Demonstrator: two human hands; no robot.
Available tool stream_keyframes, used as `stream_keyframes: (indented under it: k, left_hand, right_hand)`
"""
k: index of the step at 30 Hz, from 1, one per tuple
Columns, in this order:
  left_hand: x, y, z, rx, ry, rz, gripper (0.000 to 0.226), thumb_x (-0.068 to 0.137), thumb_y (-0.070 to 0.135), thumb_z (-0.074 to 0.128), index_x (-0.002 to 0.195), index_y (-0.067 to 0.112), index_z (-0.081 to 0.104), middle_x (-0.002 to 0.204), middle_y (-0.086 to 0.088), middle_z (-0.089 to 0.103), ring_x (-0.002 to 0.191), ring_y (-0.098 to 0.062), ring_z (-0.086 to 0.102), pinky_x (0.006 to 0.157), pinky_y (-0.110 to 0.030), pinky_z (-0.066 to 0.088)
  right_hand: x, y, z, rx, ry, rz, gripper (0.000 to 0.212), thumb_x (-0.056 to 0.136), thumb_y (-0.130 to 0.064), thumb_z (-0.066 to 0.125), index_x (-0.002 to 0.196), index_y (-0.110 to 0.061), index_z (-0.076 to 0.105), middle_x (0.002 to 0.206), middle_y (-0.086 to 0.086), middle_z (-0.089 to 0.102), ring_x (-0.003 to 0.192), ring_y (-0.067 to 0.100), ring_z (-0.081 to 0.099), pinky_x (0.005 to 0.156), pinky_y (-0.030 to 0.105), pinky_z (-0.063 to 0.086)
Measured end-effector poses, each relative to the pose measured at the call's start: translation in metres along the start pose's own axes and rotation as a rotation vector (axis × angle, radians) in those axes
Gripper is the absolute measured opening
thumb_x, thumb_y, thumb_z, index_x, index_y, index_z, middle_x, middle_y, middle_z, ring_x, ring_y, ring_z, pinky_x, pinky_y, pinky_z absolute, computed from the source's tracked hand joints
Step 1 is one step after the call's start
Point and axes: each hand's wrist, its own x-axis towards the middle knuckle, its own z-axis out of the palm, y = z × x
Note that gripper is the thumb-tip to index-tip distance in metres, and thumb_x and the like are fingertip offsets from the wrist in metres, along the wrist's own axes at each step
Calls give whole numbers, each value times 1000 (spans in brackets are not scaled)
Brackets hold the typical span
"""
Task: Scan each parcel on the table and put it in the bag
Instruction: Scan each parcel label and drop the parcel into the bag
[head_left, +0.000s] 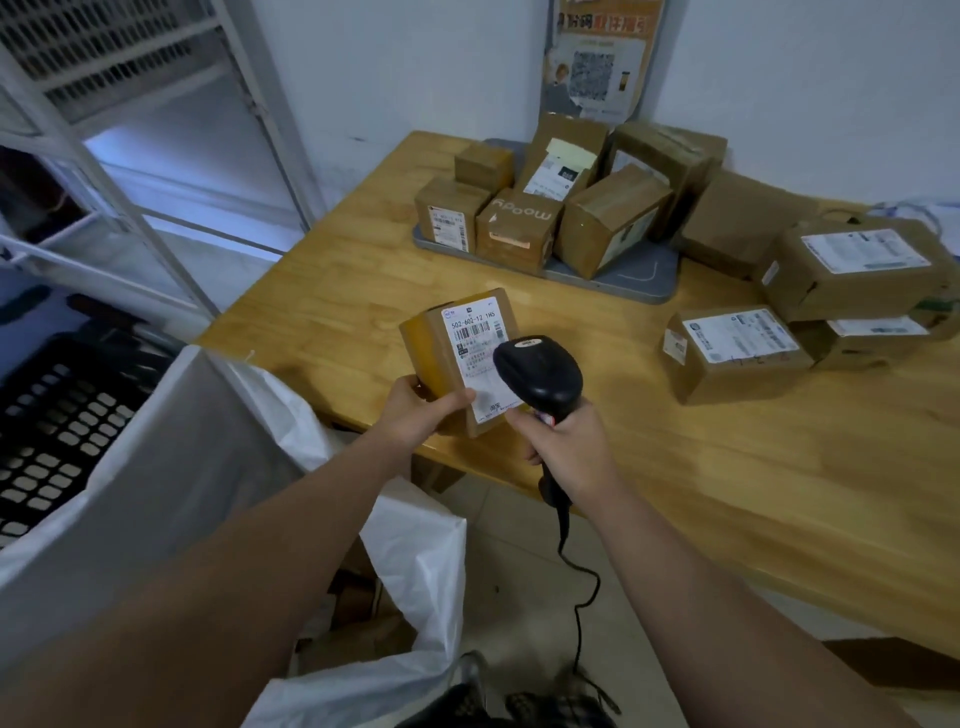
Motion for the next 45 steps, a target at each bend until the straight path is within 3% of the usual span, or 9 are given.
stream_keyframes:
  k: [4,6,16,20,26,32,37,41,45]
  left_hand:
    - [-26,-17,-35,-8,173,73,75,74,33,81,135,14,40,123,3,55,109,-15,57,83,-24,52]
    - [-44,-31,-53,12,269,112,57,78,25,79,123,17,46,111,6,58,100,-7,59,73,-14,51]
    - [-100,-112,-127,172,633,83,71,78,6,77,130,13,30,111,6,43,98,-4,49,70,-11,44]
    - [-101,-143,-165,307,709,-73,98,50,53,88,127,19,38,122,-2,47,114,-19,53,87,-40,56]
    - [-90,-165,-196,713,551,-305,101,67,52,80,139,7,26,132,-11,33,126,-31,37,102,-46,42]
    - [-62,-172,-203,935,168,-536,111,72,72,64,148,6,18,145,-16,27,133,-36,33,104,-46,39]
    - [-37,-161,-191,941,124,-496,102,76,74,55,147,6,26,145,-17,30,132,-36,35,103,-44,36]
    - [-15,-152,-194,947,243,-407,92,80,70,54,142,6,31,141,-17,38,128,-35,40,103,-45,38]
    - [-6,-153,-189,976,132,-308,96,88,60,54,152,6,8,149,-21,24,136,-38,29,107,-47,32]
  right_hand:
    - [1,16,14,103,-76,-84,31,82,-7,75,69,-27,55,53,-22,57,56,-3,56,58,10,42]
    - [3,32,23,80,-92,-85,30,79,-14,78,71,-25,52,52,-20,53,54,-1,51,57,12,41]
    - [8,90,142,-425,-461,109,44,71,-38,83,102,-14,64,87,-2,67,86,15,65,70,29,52]
    - [-5,103,190,-641,-331,111,66,67,-53,81,117,-17,55,106,0,65,98,22,64,76,33,53]
    - [-12,119,219,-809,-240,222,38,90,-16,59,127,-16,48,105,7,66,94,28,63,75,36,51]
    - [-15,108,184,-423,156,91,42,82,-7,64,123,-12,56,78,1,63,75,28,61,64,40,52]
    - [-15,77,184,-384,157,-42,22,80,-2,63,85,-20,52,61,-8,50,60,20,51,58,29,39]
    - [-4,68,177,-450,194,7,24,80,-2,60,102,-10,56,62,-5,49,63,25,52,57,29,38]
    - [0,68,177,-485,205,10,25,80,-1,59,105,-7,56,62,-7,48,63,25,52,57,27,36]
